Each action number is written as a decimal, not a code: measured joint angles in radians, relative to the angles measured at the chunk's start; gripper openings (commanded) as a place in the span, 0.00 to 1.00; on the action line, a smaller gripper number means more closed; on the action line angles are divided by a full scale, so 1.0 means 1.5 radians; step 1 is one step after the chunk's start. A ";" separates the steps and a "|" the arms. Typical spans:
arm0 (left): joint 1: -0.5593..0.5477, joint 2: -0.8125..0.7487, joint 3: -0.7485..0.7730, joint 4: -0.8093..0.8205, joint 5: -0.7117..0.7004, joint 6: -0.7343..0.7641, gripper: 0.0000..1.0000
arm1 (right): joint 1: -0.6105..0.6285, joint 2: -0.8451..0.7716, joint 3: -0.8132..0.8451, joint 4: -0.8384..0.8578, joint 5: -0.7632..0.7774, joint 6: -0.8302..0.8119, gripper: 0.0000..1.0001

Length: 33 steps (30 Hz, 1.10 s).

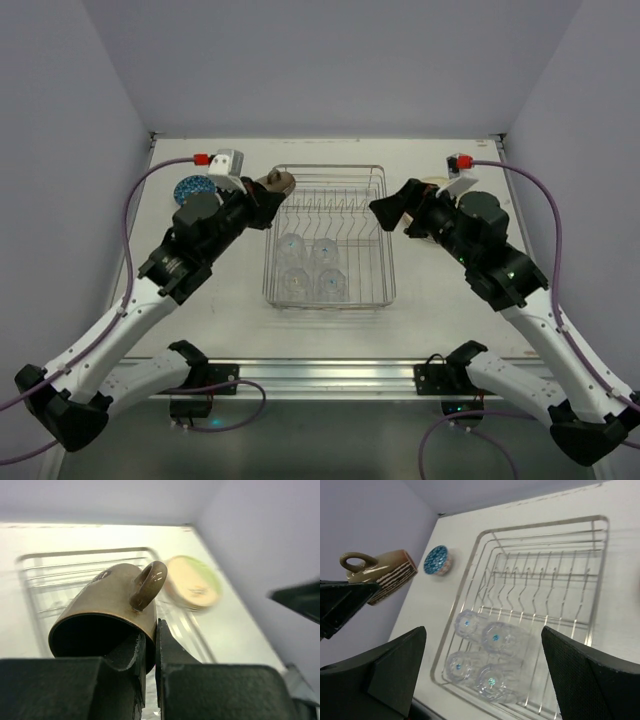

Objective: Unload the mixed dishes from the dish rack

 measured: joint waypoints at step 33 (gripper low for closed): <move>0.249 0.739 0.610 -0.623 -0.069 0.200 0.00 | -0.001 -0.027 -0.030 -0.102 0.099 -0.137 0.99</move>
